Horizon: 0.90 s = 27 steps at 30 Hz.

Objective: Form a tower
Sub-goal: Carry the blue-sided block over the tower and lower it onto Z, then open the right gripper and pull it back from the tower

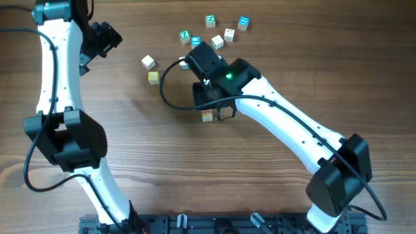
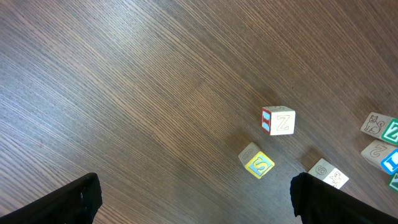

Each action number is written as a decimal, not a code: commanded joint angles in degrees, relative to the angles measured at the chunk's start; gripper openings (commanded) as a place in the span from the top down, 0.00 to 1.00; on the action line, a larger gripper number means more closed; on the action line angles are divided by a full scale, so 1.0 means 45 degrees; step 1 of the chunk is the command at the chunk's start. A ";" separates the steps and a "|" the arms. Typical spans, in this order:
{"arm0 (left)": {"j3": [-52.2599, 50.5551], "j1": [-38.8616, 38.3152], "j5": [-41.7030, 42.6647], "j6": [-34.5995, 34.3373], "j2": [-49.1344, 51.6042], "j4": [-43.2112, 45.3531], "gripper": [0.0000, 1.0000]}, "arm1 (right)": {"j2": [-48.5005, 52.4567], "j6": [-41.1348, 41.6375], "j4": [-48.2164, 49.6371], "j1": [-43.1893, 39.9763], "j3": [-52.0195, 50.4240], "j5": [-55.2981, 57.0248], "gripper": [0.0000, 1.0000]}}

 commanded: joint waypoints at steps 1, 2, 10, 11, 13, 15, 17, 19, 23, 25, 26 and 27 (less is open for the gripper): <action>0.0107 0.0000 -0.0029 0.0058 -0.0044 -0.0005 0.00 | 0.0214 0.0136 -0.0175 0.0087 -0.0102 0.0214 0.72; 0.0107 0.0000 -0.0029 0.0058 -0.0044 -0.0005 0.00 | 0.0214 0.0136 -0.0175 0.0087 -0.0102 0.0214 0.72; 0.0107 0.0000 -0.0029 0.0058 -0.0044 -0.0005 0.00 | 0.0219 0.0146 -0.0146 0.0087 -0.0102 0.0214 0.71; 0.0107 0.0000 -0.0029 0.0058 -0.0044 -0.0005 0.00 | 0.0238 0.0146 -0.0146 0.0087 -0.0102 0.0214 0.71; 0.0107 0.0000 -0.0029 0.0058 -0.0044 -0.0005 0.00 | 0.0355 0.0151 -0.0092 0.0087 -0.0102 0.0209 0.71; 0.0107 0.0000 -0.0029 0.0058 -0.0044 -0.0005 0.00 | 0.0544 0.0155 -0.0044 0.0087 -0.0102 0.0209 0.71; 0.0107 0.0000 -0.0029 0.0058 -0.0044 -0.0005 0.00 | 0.0704 0.0151 -0.0034 0.0083 -0.0102 -0.0029 0.71; 0.0107 0.0000 -0.0029 0.0058 -0.0044 -0.0005 0.00 | 0.0729 0.0151 0.0015 0.0083 -0.0102 -0.0024 0.69; 0.0107 0.0000 -0.0029 0.0058 -0.0044 -0.0005 0.00 | 0.0729 0.0155 0.0044 0.0083 -0.0102 -0.0029 0.63; 0.0107 0.0000 -0.0029 0.0058 -0.0044 -0.0005 0.00 | 0.0729 0.0151 0.0034 0.0087 -0.0102 -0.0029 0.54; 0.0107 0.0000 -0.0029 0.0058 -0.0044 -0.0005 0.00 | 0.0729 0.0151 0.0034 0.0083 -0.0102 -0.0029 0.48; 0.0107 0.0000 -0.0029 0.0058 -0.0044 -0.0005 0.00 | 0.0729 0.0151 0.0034 0.0083 -0.0102 -0.0029 0.44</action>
